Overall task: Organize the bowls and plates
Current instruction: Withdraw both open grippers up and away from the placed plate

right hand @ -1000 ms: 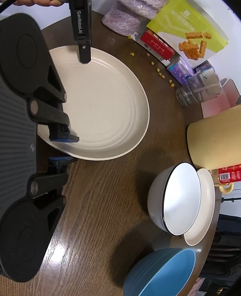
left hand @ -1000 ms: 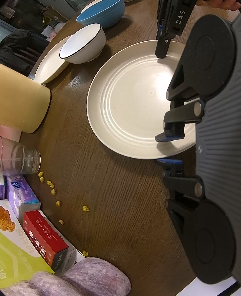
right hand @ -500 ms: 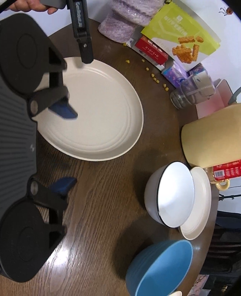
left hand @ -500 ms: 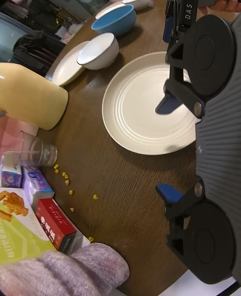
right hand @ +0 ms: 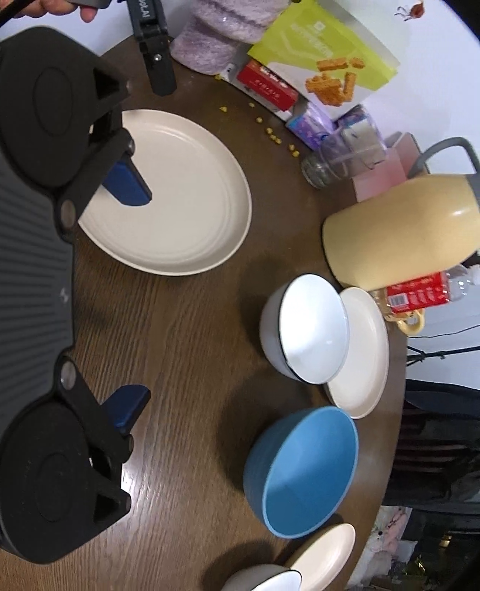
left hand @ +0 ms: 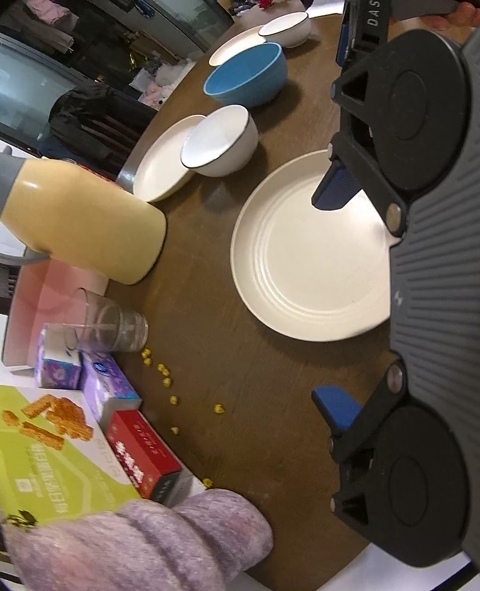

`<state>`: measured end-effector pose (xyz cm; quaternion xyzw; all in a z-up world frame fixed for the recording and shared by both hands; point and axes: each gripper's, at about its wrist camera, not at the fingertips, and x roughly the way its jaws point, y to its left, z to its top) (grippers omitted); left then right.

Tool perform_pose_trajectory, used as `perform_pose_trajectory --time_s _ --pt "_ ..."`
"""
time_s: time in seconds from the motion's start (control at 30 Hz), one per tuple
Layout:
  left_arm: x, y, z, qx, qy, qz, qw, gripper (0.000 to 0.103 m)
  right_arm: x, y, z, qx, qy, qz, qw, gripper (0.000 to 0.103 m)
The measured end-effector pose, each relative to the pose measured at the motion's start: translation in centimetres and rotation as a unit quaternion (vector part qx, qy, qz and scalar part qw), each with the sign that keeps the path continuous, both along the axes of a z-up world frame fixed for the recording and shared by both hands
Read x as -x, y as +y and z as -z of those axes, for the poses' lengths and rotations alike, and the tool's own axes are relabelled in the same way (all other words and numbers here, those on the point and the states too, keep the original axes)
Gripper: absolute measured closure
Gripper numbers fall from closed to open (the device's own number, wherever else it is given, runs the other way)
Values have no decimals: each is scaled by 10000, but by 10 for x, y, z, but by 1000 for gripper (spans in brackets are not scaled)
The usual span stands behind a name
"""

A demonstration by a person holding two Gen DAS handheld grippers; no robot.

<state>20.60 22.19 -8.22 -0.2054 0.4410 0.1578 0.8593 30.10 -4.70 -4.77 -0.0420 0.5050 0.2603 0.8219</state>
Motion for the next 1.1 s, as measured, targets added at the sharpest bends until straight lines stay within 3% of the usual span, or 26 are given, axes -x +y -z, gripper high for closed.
perform_pose_trajectory --time_s 0.23,0.53,1.1 --pt "-11 -12 -15 -133 -178 195 9996 0 4 -2 -10 4 -89 -94 9999 0" --pt "-22 -29 -14 -315 -12 650 9974 0 7 -7 -15 -222 -199 166 9994 0" --pt "-29 -34 -32 -269 -392 657 9967 0 2 -21 -40 94 -650 412 9970 0"
